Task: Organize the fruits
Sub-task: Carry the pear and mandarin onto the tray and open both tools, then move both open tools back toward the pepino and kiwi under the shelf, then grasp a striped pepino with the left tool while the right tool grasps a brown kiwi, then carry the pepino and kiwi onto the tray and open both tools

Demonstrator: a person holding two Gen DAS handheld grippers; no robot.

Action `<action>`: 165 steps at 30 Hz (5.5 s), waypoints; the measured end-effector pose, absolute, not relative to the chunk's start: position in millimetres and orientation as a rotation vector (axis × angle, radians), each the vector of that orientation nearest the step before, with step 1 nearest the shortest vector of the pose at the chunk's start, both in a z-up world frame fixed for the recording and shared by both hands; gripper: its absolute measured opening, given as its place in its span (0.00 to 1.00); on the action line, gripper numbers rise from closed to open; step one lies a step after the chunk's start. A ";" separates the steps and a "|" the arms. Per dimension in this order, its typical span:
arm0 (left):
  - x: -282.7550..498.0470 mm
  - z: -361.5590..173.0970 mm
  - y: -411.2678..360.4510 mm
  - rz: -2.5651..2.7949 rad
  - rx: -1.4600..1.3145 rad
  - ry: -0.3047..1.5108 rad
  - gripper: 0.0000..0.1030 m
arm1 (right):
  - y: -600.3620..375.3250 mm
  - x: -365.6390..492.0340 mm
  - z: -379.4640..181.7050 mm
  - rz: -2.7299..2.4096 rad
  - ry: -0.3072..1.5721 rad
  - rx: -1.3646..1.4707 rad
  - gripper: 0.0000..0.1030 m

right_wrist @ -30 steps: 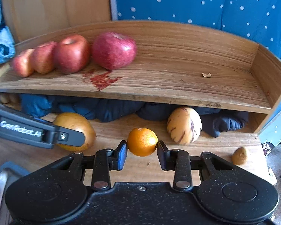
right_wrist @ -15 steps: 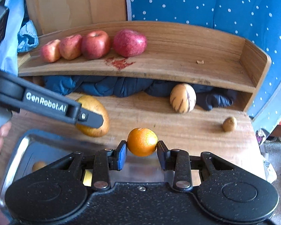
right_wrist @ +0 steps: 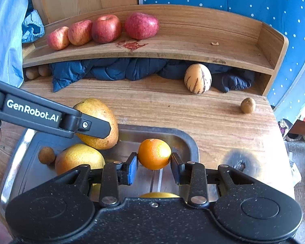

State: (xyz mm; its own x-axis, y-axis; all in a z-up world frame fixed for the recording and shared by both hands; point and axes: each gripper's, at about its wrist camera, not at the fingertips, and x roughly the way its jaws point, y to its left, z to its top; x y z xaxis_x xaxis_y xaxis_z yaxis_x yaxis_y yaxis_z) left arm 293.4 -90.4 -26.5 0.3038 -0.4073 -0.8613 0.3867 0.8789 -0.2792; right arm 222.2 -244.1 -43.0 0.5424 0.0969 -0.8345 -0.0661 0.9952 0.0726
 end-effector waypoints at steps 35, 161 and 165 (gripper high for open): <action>151.7 0.7 -54.9 -0.193 -0.047 1.103 0.99 | -254.8 103.2 0.3 0.189 0.875 0.052 0.99; 371.1 -47.9 -226.6 -0.482 0.027 1.143 0.53 | -375.0 287.1 -54.8 -0.006 0.944 0.036 0.30; 346.8 -37.4 -218.8 -0.469 0.009 1.128 0.53 | -365.4 269.0 -44.3 0.022 0.922 0.019 0.30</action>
State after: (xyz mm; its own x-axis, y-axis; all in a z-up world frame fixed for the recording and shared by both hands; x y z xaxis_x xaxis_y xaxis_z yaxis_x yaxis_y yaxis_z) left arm 346.8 -218.8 -37.4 0.3419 -0.3564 -0.8695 0.3654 0.9029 -0.2264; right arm 269.0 -365.4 -44.3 0.6043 0.0276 -0.7963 -0.0113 0.9996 0.0261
